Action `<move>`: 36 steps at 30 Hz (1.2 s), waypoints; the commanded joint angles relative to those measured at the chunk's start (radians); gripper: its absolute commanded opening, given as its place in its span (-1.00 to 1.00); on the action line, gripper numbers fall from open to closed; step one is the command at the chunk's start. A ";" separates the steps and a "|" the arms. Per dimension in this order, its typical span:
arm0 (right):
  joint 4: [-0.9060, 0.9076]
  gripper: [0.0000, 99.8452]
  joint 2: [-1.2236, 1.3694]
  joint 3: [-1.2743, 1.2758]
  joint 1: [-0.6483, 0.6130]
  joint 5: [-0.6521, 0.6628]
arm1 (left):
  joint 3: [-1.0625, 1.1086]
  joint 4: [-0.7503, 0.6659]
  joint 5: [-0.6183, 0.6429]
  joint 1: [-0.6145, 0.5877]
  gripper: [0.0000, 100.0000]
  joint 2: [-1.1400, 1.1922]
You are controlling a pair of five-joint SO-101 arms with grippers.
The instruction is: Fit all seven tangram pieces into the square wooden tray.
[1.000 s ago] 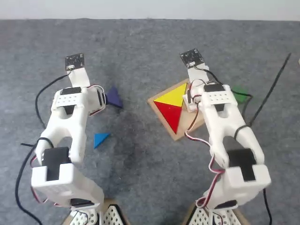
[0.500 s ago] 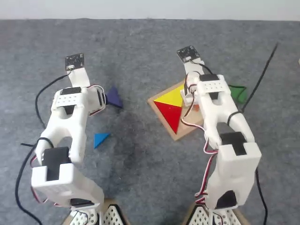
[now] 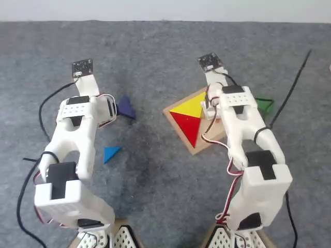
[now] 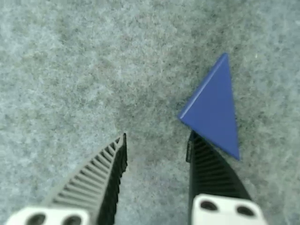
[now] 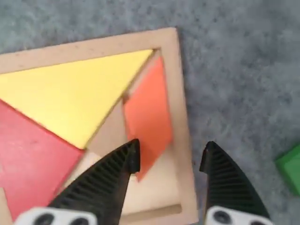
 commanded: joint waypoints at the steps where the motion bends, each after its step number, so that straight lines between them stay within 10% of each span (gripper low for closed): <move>1: -0.016 -0.53 -0.015 -0.011 0.042 -0.008 | -0.008 -0.017 -0.011 -0.005 -0.58 -0.037; 21: 0.125 -0.53 0.194 -0.328 -0.012 -0.032 | -0.007 -0.015 -0.011 -0.002 -0.58 -0.037; 36: -0.097 -0.53 -0.162 0.132 -0.036 -0.008 | -0.007 -0.017 -0.011 0.000 -0.58 -0.037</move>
